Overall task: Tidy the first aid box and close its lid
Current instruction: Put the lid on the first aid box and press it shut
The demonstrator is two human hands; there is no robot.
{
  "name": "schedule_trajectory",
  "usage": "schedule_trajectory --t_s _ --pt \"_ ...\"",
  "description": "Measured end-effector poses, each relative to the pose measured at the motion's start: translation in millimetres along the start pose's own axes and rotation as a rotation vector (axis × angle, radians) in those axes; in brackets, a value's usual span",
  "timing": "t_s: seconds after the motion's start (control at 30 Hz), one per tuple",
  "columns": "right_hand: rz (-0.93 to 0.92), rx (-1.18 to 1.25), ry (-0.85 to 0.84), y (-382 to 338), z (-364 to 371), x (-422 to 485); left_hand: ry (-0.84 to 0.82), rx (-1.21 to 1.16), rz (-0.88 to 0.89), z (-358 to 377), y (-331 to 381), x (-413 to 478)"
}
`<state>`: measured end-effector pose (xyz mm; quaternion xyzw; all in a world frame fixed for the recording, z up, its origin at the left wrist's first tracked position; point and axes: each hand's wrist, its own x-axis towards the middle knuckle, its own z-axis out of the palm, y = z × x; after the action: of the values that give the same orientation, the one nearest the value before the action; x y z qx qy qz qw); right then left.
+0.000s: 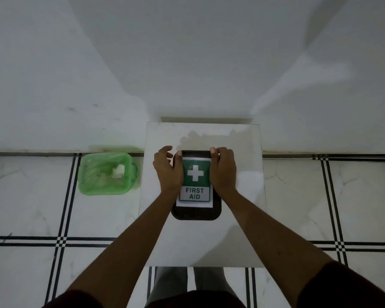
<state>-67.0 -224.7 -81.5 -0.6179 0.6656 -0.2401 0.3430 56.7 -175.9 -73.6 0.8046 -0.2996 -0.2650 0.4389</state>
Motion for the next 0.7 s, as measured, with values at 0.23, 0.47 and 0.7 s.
schedule_trajectory --t_s 0.23,0.47,0.7 --pt "-0.326 -0.390 -0.143 18.8 -7.2 -58.2 -0.375 0.773 0.510 -16.9 -17.9 -40.2" --pt "-0.317 -0.458 -0.156 26.1 -0.3 -62.2 -0.393 0.929 0.583 -14.4 -26.6 -46.7" --pt "-0.303 -0.471 -0.163 23.3 -1.4 -60.6 -0.424 0.902 0.567 -13.9 -27.3 -43.9"
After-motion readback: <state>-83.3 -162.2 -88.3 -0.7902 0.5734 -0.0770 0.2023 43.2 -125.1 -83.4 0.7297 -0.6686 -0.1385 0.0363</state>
